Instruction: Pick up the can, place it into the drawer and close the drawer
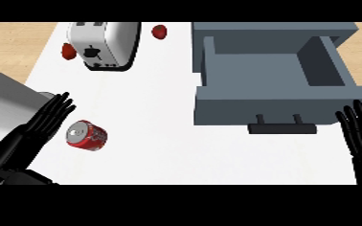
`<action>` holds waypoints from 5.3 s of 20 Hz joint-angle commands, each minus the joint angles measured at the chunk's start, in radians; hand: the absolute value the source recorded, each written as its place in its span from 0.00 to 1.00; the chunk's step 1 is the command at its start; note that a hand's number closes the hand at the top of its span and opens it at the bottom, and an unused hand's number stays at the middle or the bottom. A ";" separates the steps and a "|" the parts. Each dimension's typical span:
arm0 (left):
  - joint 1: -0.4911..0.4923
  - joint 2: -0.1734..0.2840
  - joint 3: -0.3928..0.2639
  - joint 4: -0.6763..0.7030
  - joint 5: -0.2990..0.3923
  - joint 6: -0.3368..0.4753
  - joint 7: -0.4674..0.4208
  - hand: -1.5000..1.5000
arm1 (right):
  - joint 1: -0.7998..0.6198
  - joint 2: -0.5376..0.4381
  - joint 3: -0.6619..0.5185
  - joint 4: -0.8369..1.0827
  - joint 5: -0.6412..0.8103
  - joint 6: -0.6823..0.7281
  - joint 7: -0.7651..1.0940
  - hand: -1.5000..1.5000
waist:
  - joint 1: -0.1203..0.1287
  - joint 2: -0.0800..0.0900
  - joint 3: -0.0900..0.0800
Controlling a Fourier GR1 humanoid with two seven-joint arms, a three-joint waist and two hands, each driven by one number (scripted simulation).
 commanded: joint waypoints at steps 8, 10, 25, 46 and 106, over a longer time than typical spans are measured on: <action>-0.084 0.040 0.028 0.315 -0.182 0.006 -0.264 0.00 | -0.039 -0.003 -0.026 0.004 -0.018 0.020 0.051 0.00 | -0.001 0.001 0.000; -0.060 0.072 0.041 0.315 -0.168 -0.033 -0.279 0.00 | -0.048 -0.016 -0.067 0.073 -0.009 0.034 -0.033 0.00 | 0.001 0.000 0.000; -0.182 0.147 0.012 0.724 -0.304 0.007 -0.558 0.00 | -0.053 0.043 -0.019 0.064 0.060 0.005 -0.031 0.00 | 0.000 0.001 0.000; -0.341 0.127 -0.064 1.034 -0.358 0.145 -0.699 0.00 | 0.034 0.034 -0.036 -0.097 -0.015 0.060 0.035 0.00 | -0.005 0.000 0.000; -0.530 -0.245 -0.296 0.157 -0.167 0.818 0.175 1.00 | 0.031 0.048 -0.075 -0.096 -0.035 0.047 0.037 0.00 | -0.002 -0.001 0.001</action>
